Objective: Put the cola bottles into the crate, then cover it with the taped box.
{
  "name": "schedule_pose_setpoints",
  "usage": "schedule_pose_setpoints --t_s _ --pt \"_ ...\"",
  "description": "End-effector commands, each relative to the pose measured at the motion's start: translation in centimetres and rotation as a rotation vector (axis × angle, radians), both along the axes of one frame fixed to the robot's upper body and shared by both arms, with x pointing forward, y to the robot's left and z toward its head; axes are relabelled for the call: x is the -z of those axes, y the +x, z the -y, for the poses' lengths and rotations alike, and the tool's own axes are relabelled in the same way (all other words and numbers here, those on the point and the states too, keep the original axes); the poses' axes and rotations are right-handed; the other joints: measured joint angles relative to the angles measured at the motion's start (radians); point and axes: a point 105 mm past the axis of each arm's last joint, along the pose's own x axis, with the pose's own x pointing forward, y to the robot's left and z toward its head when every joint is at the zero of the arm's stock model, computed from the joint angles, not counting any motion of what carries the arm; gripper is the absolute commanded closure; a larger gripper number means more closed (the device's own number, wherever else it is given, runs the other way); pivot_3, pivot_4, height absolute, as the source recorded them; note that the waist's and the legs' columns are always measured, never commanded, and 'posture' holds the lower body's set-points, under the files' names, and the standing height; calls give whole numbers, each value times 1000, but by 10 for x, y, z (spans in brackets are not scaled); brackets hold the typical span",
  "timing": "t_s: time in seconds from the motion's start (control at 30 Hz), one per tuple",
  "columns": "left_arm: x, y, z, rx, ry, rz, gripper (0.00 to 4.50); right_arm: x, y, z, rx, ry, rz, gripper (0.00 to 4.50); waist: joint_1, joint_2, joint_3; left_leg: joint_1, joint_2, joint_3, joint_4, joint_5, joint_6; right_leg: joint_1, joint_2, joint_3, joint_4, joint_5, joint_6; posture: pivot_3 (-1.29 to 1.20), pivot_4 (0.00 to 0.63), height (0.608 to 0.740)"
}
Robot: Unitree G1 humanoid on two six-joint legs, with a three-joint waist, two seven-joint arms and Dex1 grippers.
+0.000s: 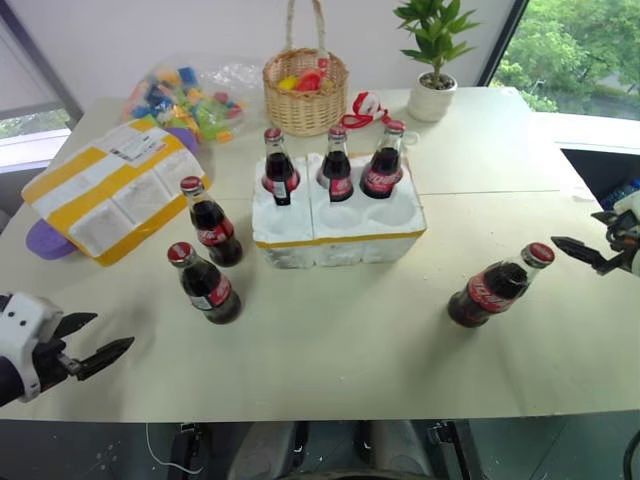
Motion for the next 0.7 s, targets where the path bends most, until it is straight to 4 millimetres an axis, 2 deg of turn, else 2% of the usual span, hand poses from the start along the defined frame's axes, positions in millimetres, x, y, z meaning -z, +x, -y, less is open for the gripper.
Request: schedule_pose_setpoints --t_s 0.03,0.53,0.7 --pt "-15 4 -6 -16 25 58 23 -16 3 0 -9 -8 52 0 0 0 0 0 0 0 0 0 0 0 0 0 0 0 0 0 150 732" --pt "-20 21 -2 3 2 88 23 -16 -1 1 4 40 51 0 -1 0 0 0 0 0 0 0 0 0 0 0 0 0 0 0 150 732" --pt "-29 25 6 55 -37 98 23 -36 -7 4 -9 42 85 0 0 0 0 0 0 0 0 0 0 0 0 0 1 0 0 0 150 732"
